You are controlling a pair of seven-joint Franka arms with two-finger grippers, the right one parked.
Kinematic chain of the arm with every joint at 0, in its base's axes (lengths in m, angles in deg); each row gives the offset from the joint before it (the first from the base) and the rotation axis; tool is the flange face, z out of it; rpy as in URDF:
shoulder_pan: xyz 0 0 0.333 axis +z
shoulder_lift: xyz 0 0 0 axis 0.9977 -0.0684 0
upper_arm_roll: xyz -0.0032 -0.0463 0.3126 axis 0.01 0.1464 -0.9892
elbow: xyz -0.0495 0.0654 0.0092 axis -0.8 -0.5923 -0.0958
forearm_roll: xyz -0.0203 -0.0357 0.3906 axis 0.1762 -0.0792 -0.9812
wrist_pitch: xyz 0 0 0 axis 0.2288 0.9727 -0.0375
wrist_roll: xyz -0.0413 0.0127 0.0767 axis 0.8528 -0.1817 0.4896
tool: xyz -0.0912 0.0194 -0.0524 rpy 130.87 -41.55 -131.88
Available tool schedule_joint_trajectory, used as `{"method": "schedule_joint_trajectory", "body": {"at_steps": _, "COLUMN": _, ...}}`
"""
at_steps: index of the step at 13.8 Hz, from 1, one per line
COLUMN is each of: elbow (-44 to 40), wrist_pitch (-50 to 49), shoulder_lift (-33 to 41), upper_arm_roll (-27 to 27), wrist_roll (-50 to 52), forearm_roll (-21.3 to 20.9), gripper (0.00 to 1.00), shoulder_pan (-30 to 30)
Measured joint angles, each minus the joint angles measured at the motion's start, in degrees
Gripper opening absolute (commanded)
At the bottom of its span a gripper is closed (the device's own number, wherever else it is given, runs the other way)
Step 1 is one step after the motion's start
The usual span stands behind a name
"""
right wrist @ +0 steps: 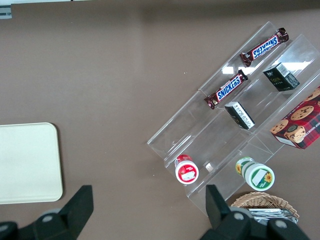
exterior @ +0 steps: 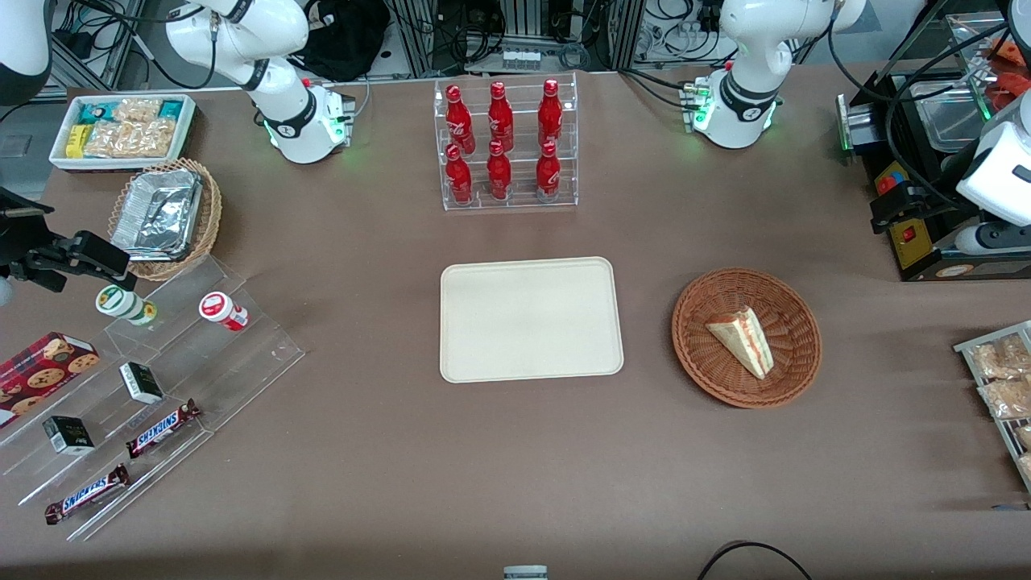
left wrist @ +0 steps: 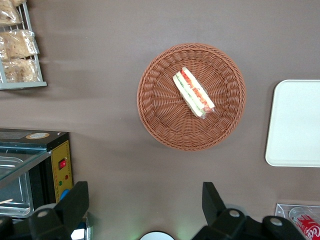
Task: Place sandwich from basket to tray
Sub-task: 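Move the left gripper over the wrapped sandwich in the wicker basket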
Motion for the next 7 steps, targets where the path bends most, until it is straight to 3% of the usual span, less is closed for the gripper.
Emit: {"method": "schedule_joint_trajectory", "body": {"at_steps": 7, "elbow": 0.95, "wrist_pitch": -1.49, "shoulder_lift": -1.65, "upper_arm_roll": -0.03, "wrist_roll": 0.0, "forearm_roll": 0.07, "gripper": 1.0, "shoulder_pan": 0.08}}
